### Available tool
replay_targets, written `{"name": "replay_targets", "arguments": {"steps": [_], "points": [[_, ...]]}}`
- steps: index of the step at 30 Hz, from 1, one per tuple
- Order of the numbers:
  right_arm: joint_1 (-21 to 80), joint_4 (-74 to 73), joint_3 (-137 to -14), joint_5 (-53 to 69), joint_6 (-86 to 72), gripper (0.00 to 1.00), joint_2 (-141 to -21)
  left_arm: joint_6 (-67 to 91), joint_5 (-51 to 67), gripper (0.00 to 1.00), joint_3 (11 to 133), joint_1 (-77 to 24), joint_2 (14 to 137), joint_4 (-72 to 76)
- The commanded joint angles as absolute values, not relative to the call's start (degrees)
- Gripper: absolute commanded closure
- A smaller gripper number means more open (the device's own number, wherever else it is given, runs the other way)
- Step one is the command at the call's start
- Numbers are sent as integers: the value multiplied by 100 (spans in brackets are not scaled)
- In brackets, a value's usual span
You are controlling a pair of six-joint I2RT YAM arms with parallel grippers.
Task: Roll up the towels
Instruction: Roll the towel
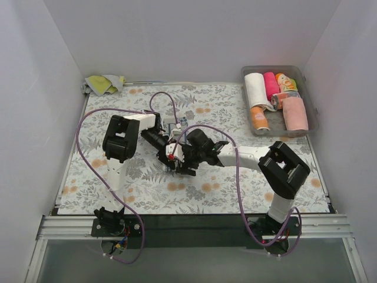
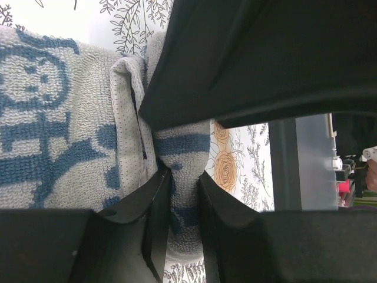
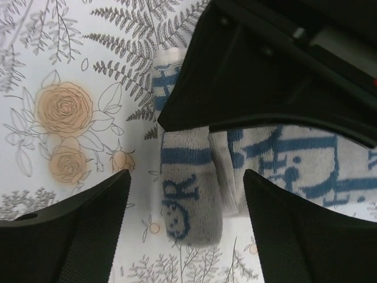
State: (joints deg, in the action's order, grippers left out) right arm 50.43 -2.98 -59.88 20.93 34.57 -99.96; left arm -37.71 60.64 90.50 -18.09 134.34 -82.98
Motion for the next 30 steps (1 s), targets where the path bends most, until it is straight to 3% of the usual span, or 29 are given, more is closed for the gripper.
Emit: {"name": "replay_targets", "arguments": {"steps": [1,4,5,8,9,13,19,23,30], "points": [[5177,492,-5792,1714,4192,33,-10273,-4025,5247,78,9026,-1776,13729,-7963],[5212,466,-5713,1845,4315,64,-10397,-3973,5361,75,9140,-1714,13702,-7910],[5203,396,-5669,1907,4324,79,-10415,-3947,5396,73,9158,-1679,13606,-7841],[5203,-207,-5774,2108,4324,99,-10450,-3876,5546,65,9115,-1574,13404,-7665],[5177,-420,-5827,2196,4289,99,-10433,-3859,5598,54,9053,-1547,13195,-7621],[5002,-1580,-6239,2881,3947,99,-10345,-3771,5730,44,8536,-1214,12210,-7164],[4624,-2926,-6959,4103,2981,99,-10739,-2892,5450,37,6895,-441,9972,-5109],[4360,-3533,-7408,4963,2594,99,-11424,-2883,4967,35,5812,-483,8634,-4213],[3947,-3963,-8243,5572,2347,99,-12707,-3050,3659,32,4159,-1809,6620,-3121]]}}
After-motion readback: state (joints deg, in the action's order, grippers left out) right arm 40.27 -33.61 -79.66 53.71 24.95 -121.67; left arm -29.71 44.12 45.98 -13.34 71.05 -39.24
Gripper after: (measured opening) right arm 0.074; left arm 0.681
